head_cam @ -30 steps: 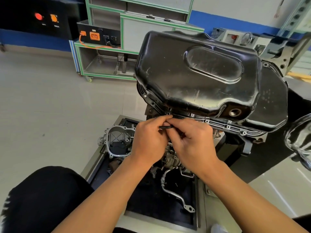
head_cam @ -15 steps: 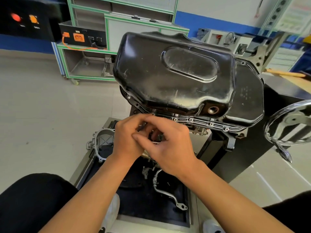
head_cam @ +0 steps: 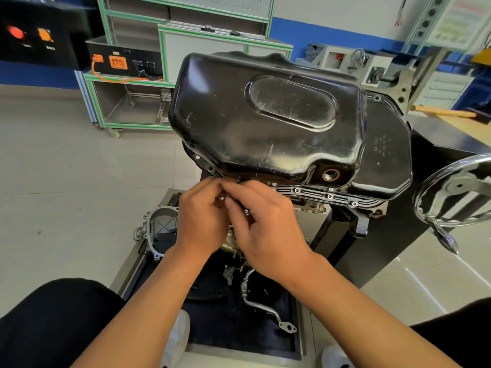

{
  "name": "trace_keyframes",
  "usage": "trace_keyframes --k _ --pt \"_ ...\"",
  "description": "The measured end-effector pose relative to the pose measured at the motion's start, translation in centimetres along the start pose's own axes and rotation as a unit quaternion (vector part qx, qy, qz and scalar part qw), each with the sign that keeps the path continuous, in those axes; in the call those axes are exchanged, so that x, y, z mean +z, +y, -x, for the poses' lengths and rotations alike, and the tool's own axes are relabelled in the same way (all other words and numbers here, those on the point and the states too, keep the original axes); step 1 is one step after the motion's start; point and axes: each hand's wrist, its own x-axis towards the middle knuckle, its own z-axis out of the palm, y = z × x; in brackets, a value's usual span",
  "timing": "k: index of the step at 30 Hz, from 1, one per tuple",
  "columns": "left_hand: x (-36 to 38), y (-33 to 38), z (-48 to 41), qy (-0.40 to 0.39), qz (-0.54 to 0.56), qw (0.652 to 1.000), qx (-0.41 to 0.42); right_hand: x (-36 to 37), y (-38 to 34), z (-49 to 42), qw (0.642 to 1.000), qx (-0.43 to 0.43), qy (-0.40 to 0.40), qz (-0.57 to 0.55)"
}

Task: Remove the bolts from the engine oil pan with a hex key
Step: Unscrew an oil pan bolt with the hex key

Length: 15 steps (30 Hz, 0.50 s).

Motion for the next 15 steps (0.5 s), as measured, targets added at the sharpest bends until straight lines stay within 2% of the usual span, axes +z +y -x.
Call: trace_keyframes --k 3,5,8,10,13,15 --pt "-0.6 -0.4 -0.2 -0.041 0.019 0.998 0.031 0.0 1.1 0.2 0.997 0.015 0.013 -0.070" --pt "-1.1 -0.5 -0.3 -0.076 0.025 0.996 0.048 0.2 1.6 0.5 0.981 0.086 0.017 -0.174" --pt "-1.6 -0.5 -0.6 -0.099 0.025 0.993 0.057 0.5 2.1 0.6 0.905 0.194 -0.022 -0.378" --pt "-1.7 -0.5 -0.6 -0.091 0.027 0.994 0.055 0.7 2.4 0.5 0.881 0.213 -0.039 -0.420" --pt "-1.6 -0.9 -0.3 -0.061 0.003 0.996 0.057 0.9 2.4 0.2 0.889 0.191 -0.035 -0.415" --pt "-1.2 -1.2 0.1 -0.042 -0.004 0.997 0.067 1.1 2.4 0.2 0.931 0.151 0.004 -0.332"
